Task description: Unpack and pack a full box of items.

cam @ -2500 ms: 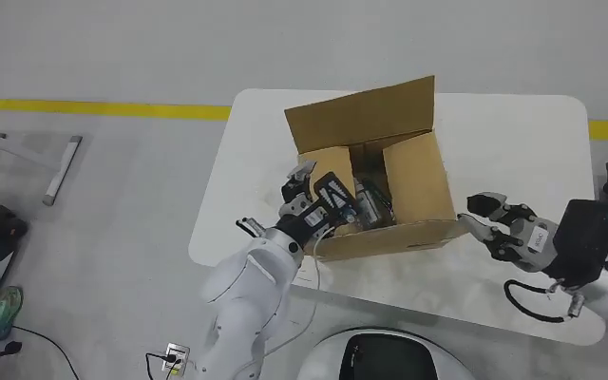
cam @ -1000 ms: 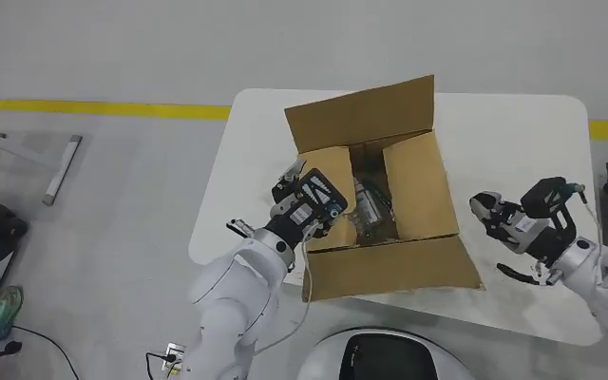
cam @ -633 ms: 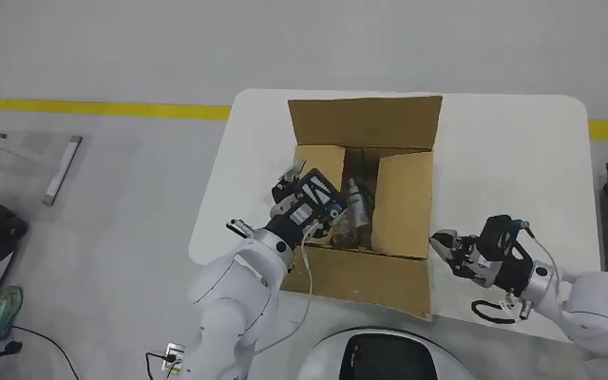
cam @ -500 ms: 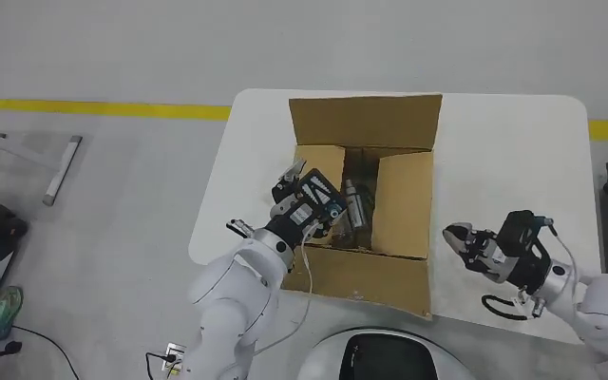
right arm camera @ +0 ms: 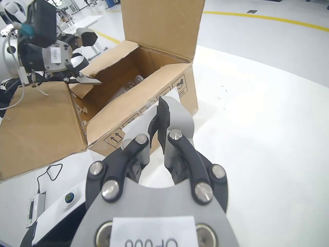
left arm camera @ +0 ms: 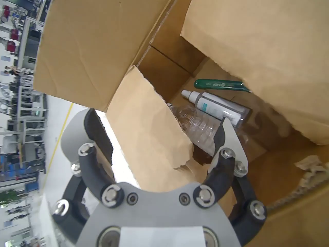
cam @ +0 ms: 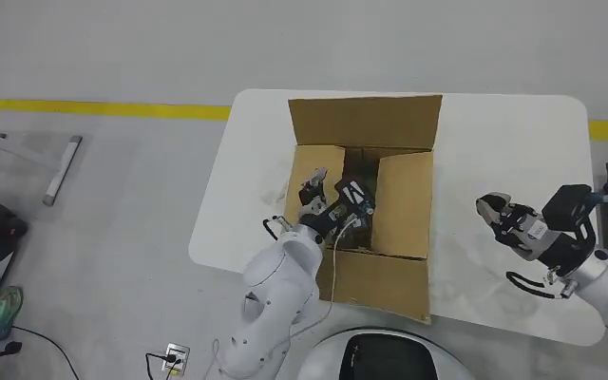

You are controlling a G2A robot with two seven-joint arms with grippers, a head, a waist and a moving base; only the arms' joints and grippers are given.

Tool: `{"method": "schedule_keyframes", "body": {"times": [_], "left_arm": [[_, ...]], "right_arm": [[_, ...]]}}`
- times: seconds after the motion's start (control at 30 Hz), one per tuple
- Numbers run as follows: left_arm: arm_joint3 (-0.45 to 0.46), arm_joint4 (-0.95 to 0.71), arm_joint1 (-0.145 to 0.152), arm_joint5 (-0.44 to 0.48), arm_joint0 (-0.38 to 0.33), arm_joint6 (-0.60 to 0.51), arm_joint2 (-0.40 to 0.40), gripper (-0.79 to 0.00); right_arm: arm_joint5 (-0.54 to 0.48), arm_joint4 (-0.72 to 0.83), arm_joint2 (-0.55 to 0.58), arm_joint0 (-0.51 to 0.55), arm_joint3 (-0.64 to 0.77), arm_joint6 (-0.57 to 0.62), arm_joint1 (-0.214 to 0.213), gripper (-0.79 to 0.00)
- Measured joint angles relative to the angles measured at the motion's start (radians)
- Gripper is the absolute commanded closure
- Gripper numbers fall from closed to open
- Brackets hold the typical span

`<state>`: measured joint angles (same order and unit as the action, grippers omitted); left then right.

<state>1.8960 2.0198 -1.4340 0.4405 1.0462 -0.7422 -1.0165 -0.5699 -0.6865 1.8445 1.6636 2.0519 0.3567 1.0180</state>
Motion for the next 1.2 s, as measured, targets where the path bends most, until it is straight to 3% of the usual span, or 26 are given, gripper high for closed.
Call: {"method": "schedule_keyframes", "body": {"times": [0.03,0.1,0.13,0.23,0.5,0.8,0.93,0.97,1.2], "left_arm": [[-0.014,0.028,0.0,-0.007,-0.001,0.004,0.003,-0.785],[-0.026,0.067,0.002,-0.014,-0.002,0.008,0.004,-0.554],[-0.034,0.094,0.003,-0.018,-0.002,0.01,0.004,-0.366],[-0.05,0.156,0.006,-0.028,0.0,0.022,0.002,0.0],[-0.008,0.155,0.007,-0.048,0.031,0.053,-0.027,0.0],[0.131,-0.082,-0.005,-0.048,0.067,-0.021,-0.082,0.0],[0.184,-0.236,-0.013,-0.067,0.057,-0.079,-0.112,-0.517],[0.192,-0.259,-0.014,-0.067,0.053,-0.089,-0.118,-0.76],[0.17,-0.319,-0.013,-0.071,0.018,-0.141,-0.177,-0.785]], "right_arm": [[0.002,-0.002,-0.003,-0.005,0.005,0.0,0.0,0.0],[0.005,-0.006,-0.008,-0.017,0.013,-0.001,-0.001,0.0],[0.008,-0.009,-0.012,-0.026,0.017,-0.001,-0.001,0.0],[0.011,-0.014,-0.026,-0.048,0.027,0.003,-0.002,0.0],[0.017,-0.027,-0.061,-0.086,0.032,0.012,-0.003,0.0],[0.019,-0.007,-0.061,-0.102,0.039,0.025,-0.005,0.0],[0.007,0.009,-0.067,-0.111,0.043,0.052,-0.008,0.0],[0.002,0.011,-0.072,-0.114,0.043,0.064,-0.009,0.0],[-0.03,0.001,-0.126,-0.155,0.035,0.157,-0.016,0.0]]}}
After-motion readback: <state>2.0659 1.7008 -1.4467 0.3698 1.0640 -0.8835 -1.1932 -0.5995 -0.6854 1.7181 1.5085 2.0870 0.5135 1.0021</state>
